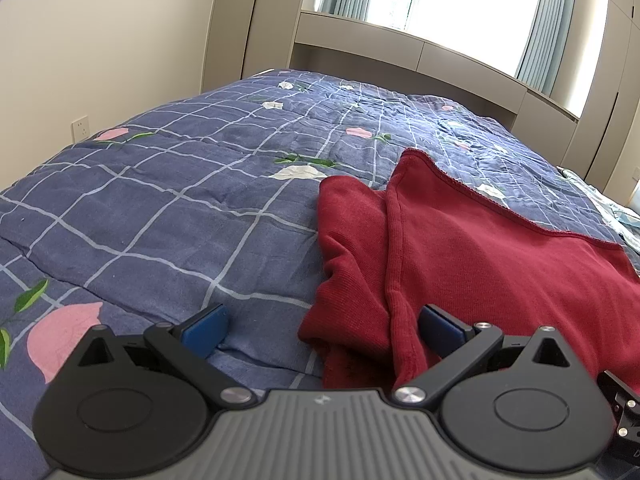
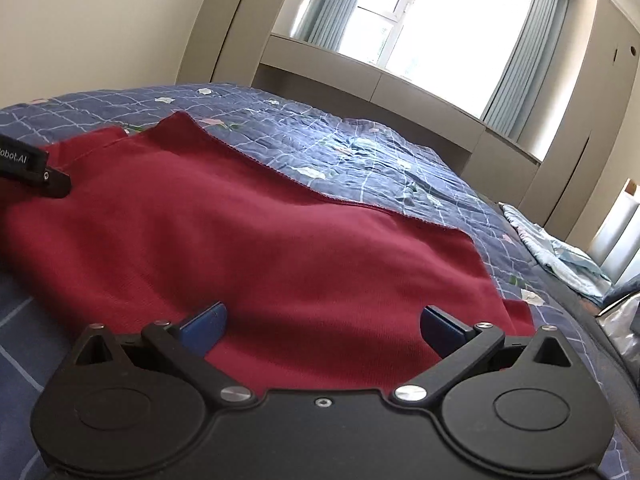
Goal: Fold small clothes
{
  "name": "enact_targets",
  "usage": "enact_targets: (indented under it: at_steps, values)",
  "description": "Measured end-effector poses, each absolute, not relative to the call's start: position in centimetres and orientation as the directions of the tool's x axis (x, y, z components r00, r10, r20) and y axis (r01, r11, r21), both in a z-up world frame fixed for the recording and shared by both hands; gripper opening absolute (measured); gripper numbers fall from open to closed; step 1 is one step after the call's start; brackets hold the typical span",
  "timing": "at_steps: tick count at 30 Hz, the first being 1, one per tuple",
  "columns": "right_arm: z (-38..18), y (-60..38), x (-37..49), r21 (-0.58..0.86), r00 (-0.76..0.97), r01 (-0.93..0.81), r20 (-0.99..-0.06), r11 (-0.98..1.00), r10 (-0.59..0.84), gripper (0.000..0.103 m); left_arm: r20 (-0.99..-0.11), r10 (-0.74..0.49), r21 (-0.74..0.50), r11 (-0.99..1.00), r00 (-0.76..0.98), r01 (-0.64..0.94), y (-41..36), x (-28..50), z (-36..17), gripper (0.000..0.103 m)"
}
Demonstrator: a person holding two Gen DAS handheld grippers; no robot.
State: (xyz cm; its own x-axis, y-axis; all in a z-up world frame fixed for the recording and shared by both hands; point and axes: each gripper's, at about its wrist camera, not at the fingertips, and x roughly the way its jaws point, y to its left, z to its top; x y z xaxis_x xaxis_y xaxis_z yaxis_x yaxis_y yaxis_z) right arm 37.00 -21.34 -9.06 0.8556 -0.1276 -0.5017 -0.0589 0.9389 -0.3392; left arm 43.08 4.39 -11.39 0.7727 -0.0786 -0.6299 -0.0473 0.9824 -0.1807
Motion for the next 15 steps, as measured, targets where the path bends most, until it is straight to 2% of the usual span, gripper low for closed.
enact_targets:
  at_steps: [15]
  values:
    - [-9.09,-22.02,37.29,-0.305,0.851,-0.064,-0.514,0.950,-0.108,0.102,-0.629,-0.079,-0.182,0.982,0.774,-0.047,4.44,43.06,-11.36,0.103]
